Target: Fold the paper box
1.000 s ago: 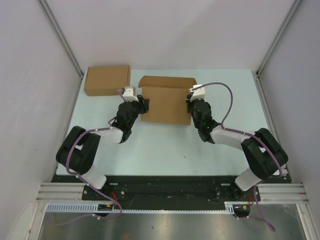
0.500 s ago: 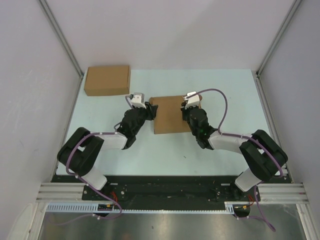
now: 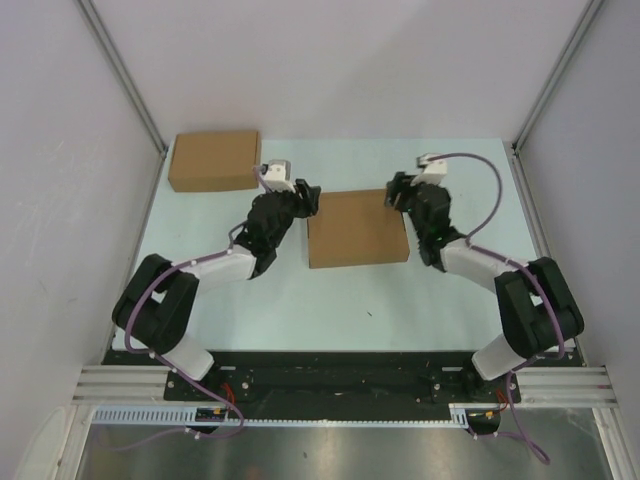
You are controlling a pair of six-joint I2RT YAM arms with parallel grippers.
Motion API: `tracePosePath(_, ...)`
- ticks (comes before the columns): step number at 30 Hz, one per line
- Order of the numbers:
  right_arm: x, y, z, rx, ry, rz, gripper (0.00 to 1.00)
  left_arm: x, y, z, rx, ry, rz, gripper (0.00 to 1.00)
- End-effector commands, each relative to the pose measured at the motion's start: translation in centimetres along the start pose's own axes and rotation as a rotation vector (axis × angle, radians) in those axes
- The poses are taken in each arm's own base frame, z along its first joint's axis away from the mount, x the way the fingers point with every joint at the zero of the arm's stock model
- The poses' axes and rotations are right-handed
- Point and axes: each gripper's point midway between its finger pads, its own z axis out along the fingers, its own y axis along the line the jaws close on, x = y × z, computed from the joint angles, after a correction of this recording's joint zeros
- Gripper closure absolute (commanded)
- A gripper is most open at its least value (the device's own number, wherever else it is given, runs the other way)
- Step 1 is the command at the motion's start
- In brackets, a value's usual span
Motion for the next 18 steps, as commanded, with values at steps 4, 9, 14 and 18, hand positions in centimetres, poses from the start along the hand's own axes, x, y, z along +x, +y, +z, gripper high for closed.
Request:
tracePosePath(4, 1.5, -5.2, 1.5, -0.018, 0.192, 0.289, 0.32, 3.6, 3.1, -0.4, -0.092, 0.231, -0.151, 0.34)
tracePosePath(9, 3.8, -5.2, 2.6, -0.086, 0.261, 0.4, 0.32, 6.9, 2.8, -0.4, -0.042, 0.332, -0.209, 0.28)
tracePosePath(14, 6.2, -5.2, 3.8, -0.127, 0.325, 0.454, 0.32, 8.3, 2.4, 0.4, 0.011, 0.379, -0.268, 0.26)
tracePosePath(18, 7.6, -5.5, 4.3, -0.121, 0.35, 0.45, 0.32, 10.2, 2.7, 0.7, 0.012, 0.446, -0.287, 0.25)
